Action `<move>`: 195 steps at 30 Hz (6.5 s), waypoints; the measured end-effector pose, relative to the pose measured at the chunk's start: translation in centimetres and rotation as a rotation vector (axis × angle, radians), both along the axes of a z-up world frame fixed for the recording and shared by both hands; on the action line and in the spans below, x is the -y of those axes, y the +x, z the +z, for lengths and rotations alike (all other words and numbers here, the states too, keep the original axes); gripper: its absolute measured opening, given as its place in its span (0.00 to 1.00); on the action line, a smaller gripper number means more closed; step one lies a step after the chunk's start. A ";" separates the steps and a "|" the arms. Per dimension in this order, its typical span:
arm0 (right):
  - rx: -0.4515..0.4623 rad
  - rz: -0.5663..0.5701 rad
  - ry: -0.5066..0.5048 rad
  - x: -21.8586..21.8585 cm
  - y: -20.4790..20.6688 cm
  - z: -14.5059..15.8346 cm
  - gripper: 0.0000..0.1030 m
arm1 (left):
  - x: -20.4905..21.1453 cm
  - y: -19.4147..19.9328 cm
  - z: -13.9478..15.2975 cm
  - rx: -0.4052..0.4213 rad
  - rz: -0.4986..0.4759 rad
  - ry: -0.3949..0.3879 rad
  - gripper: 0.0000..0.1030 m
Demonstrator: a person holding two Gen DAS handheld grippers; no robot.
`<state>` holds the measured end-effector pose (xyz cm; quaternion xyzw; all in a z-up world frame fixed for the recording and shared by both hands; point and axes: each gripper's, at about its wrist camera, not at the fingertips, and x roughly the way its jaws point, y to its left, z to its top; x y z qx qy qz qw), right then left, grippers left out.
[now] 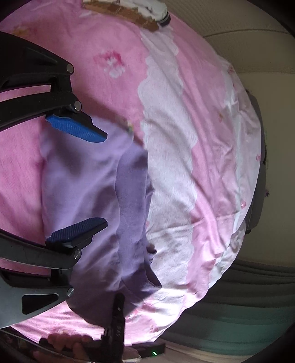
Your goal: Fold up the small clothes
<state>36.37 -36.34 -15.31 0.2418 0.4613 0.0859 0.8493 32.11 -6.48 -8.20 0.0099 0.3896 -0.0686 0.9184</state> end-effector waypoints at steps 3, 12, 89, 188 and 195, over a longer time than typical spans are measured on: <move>-0.007 -0.030 -0.081 -2.7 -0.6 3.1 0.15 | -1.8 -0.6 1.3 0.017 0.024 0.014 0.66; -0.020 -0.161 -0.413 -13.9 -1.2 9.9 0.15 | -10.9 -2.6 4.8 0.056 0.130 -0.048 0.71; 0.323 0.139 -0.340 -16.8 -10.7 0.6 0.15 | -5.3 7.1 -3.3 -0.158 -0.081 -0.089 0.24; 0.275 0.137 -0.439 -17.1 -8.8 1.8 0.71 | -7.8 0.4 -4.9 -0.121 -0.062 -0.084 0.62; 0.287 0.140 -0.333 -15.1 -8.8 3.0 0.76 | -8.9 -0.9 -3.6 -0.109 0.014 -0.231 0.71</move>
